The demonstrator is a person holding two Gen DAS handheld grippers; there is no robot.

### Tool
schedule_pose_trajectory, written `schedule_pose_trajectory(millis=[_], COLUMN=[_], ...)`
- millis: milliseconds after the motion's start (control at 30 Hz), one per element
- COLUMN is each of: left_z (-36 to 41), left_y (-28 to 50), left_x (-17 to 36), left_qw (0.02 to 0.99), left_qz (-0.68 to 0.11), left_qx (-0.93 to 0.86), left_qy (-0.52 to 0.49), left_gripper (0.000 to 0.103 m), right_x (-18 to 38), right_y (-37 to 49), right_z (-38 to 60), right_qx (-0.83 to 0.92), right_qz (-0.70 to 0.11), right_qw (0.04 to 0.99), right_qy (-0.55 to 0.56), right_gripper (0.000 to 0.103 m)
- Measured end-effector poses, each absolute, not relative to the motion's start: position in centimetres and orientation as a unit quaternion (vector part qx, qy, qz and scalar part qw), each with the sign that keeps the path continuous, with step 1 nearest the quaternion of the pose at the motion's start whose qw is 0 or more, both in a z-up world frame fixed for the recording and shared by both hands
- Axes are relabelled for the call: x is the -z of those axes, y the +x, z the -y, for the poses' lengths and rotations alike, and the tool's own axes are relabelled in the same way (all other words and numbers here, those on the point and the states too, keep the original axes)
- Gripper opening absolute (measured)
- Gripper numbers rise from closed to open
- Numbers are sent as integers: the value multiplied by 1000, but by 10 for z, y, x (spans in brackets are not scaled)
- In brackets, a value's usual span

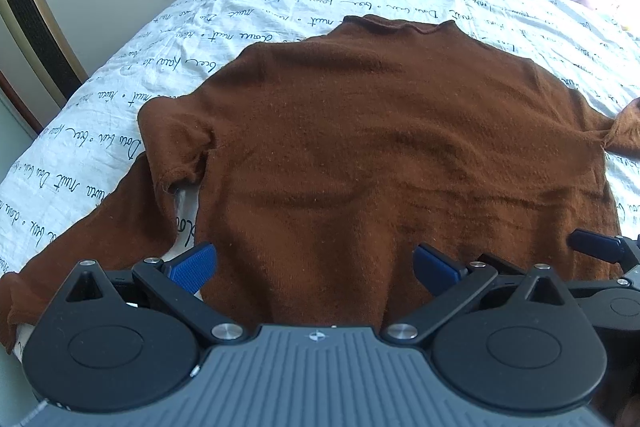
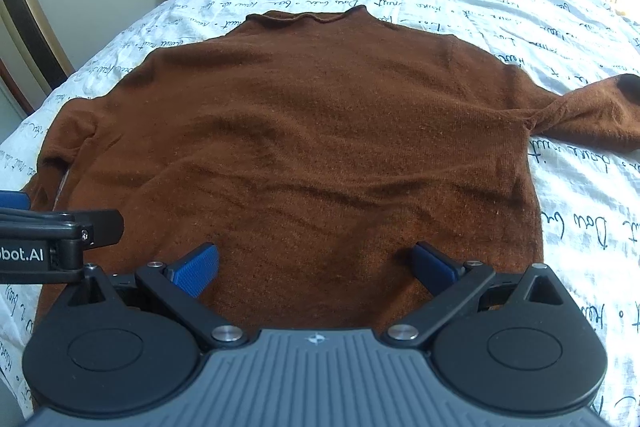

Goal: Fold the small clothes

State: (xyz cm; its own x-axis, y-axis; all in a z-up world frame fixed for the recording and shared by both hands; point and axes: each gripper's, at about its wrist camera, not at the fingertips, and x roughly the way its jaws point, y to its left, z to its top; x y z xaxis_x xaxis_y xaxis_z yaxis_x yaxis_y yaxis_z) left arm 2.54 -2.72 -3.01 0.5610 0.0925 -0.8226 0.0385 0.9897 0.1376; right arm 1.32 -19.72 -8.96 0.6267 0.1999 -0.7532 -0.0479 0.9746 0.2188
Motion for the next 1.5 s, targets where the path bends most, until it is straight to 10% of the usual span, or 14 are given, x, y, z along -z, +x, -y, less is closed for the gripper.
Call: schedule_pose_trajectory(millis=[1500], left_z=[41], left_y=[21], left_x=[28], left_qw=[880], left_qz=[-470], left_qx=[11], left_qy=[63], left_gripper=[103], right_x=[80], right_y=[1], right_z=[211], right_qx=[-46], right_qz=[-424], right_qw=[901], right_qy=[79], right_gripper=[103])
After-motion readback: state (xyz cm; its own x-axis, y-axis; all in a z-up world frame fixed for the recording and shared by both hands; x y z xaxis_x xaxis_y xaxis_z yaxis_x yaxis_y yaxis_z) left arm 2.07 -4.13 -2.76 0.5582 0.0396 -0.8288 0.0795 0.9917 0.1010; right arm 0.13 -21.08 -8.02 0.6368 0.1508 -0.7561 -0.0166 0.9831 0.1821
